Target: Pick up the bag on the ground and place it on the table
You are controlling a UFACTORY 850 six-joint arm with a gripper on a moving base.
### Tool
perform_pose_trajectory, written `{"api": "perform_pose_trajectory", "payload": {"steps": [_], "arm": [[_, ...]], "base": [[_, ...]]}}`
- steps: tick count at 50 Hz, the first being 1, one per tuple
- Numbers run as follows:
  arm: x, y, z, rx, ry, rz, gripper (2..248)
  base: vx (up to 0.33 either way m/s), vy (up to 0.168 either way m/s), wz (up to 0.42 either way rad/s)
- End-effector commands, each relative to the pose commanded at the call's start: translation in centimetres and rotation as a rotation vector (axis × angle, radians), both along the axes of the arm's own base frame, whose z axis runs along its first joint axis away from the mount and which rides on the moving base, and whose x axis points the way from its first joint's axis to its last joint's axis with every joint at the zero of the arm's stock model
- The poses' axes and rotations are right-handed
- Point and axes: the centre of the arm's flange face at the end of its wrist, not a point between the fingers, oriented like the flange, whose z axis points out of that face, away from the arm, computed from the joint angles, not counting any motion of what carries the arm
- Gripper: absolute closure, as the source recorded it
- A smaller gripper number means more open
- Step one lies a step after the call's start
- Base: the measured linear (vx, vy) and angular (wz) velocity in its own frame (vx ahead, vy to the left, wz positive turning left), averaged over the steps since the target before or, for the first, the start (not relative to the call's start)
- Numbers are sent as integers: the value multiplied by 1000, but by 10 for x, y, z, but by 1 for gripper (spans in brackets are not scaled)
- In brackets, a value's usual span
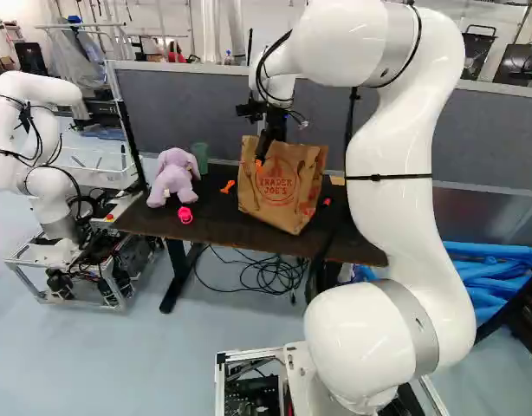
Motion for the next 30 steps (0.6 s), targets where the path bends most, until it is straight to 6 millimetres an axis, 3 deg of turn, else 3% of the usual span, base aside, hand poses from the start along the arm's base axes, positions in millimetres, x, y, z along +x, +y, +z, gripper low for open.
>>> {"api": "perform_pose_trajectory", "payload": {"steps": [2,3,7,8,30], "arm": [[0,0,0,0,0,0,64],[0,0,0,0,0,0,27],[0,0,0,0,0,0,27],[0,0,0,0,0,0,4],[0,0,1,0,-1,0,3]], "base": [[0,0,0],[0,0,0],[0,0,0],[0,0,0],[0,0,0]]}}
